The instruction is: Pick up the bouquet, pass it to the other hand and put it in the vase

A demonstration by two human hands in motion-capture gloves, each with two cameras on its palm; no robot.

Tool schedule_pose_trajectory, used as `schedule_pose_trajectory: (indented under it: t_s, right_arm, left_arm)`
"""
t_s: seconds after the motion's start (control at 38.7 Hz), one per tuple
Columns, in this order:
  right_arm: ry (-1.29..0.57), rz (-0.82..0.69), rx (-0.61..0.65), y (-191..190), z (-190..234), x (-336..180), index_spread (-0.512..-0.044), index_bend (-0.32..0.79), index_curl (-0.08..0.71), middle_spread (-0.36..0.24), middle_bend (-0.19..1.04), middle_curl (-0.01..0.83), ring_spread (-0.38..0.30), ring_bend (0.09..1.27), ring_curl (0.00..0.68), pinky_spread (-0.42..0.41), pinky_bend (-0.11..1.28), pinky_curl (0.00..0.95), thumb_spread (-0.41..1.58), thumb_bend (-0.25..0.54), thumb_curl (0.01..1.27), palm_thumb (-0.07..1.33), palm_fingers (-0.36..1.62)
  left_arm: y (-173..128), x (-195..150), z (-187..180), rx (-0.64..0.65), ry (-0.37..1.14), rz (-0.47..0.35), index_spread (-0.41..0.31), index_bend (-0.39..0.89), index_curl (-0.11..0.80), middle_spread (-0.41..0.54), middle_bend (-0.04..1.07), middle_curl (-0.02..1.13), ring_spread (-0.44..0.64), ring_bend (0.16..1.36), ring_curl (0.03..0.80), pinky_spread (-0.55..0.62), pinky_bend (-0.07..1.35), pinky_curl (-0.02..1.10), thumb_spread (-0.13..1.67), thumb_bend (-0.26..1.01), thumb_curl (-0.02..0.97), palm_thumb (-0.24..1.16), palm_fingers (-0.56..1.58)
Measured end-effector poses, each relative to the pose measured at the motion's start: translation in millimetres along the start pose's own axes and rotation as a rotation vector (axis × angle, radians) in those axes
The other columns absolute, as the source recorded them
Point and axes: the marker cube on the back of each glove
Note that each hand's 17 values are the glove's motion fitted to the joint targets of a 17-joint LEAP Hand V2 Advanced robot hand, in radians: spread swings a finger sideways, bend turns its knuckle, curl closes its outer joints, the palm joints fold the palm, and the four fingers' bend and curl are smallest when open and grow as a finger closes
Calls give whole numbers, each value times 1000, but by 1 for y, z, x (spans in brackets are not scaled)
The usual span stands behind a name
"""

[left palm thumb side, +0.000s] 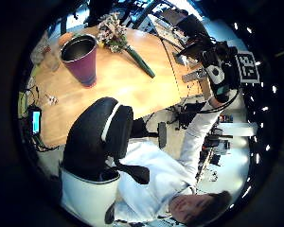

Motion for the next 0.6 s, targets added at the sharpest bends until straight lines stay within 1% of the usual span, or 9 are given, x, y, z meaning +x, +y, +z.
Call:
schedule_pose_trajectory:
  t_s: [0.13, 0.16, 0.23, 0.28, 0.31, 0.34, 0.47, 0.6]
  right_arm:
    - [11, 16, -11, -4, 3, 1, -335, 65, 105, -19, 349, 278, 90, 544, 260, 250, 565, 285, 1157, 109, 132, 332, 544]
    - [13, 23, -15, -5, 4, 2, -321, 44, 101, -13, 348, 283, 85, 575, 275, 249, 587, 296, 1162, 101, 136, 328, 577]
    - [17, 50, -21, -10, 4, 6, -303, 36, 93, -5, 350, 296, 82, 595, 288, 250, 612, 307, 1170, 80, 145, 323, 578]
    - [7, 78, -30, -18, 4, 11, -264, -2, 78, 0, 337, 300, 73, 642, 308, 233, 662, 327, 1163, 65, 152, 321, 597]
    - [-4, 94, -36, -23, 6, 15, -254, 0, 74, 2, 336, 304, 68, 651, 311, 228, 669, 328, 1163, 61, 157, 326, 595]
    - [-19, 110, -41, -30, 8, 19, -231, 3, 71, 9, 361, 316, 64, 657, 315, 215, 674, 331, 1156, 63, 167, 343, 627]
    - [-83, 217, -73, -71, 28, 41, -192, 18, 61, 20, 374, 337, 51, 674, 333, 188, 705, 350, 1139, 50, 195, 386, 621]
    - [-150, 314, -128, -115, 75, 64, -166, 9, 48, 29, 379, 353, 45, 699, 349, 176, 737, 364, 1112, 34, 221, 427, 608]
  left_arm:
    - [1, 10, 4, 7, 10, 24, 15, 158, 201, 255, 172, 168, 339, 588, 229, 349, 482, 256, 1063, 26, 169, 251, 265]
    - [1, 12, 6, 7, 10, 28, 15, 157, 206, 256, 172, 171, 340, 589, 231, 350, 482, 259, 1070, 23, 173, 254, 264]
    - [1, 17, 10, 3, 8, 40, 16, 155, 218, 259, 172, 181, 343, 595, 236, 353, 482, 267, 1086, 9, 184, 258, 260]
    - [1, 22, 14, -3, 17, 55, 17, 155, 225, 260, 172, 187, 342, 597, 239, 355, 483, 272, 1094, 0, 191, 262, 257]
    - [0, 24, 17, -7, 23, 63, 17, 155, 228, 261, 172, 190, 342, 599, 240, 355, 483, 275, 1097, -4, 194, 263, 255]
    - [0, 26, 19, -10, 29, 70, 17, 152, 231, 259, 179, 195, 343, 598, 241, 356, 481, 276, 1099, -4, 199, 272, 257]
    - [-1, 32, 26, -16, 46, 89, 18, 150, 244, 260, 177, 209, 343, 601, 247, 358, 480, 286, 1113, -14, 212, 279, 252]
    - [-4, 33, 33, -6, 58, 101, 18, 149, 255, 260, 176, 220, 344, 604, 251, 355, 480, 295, 1120, -18, 223, 281, 247]
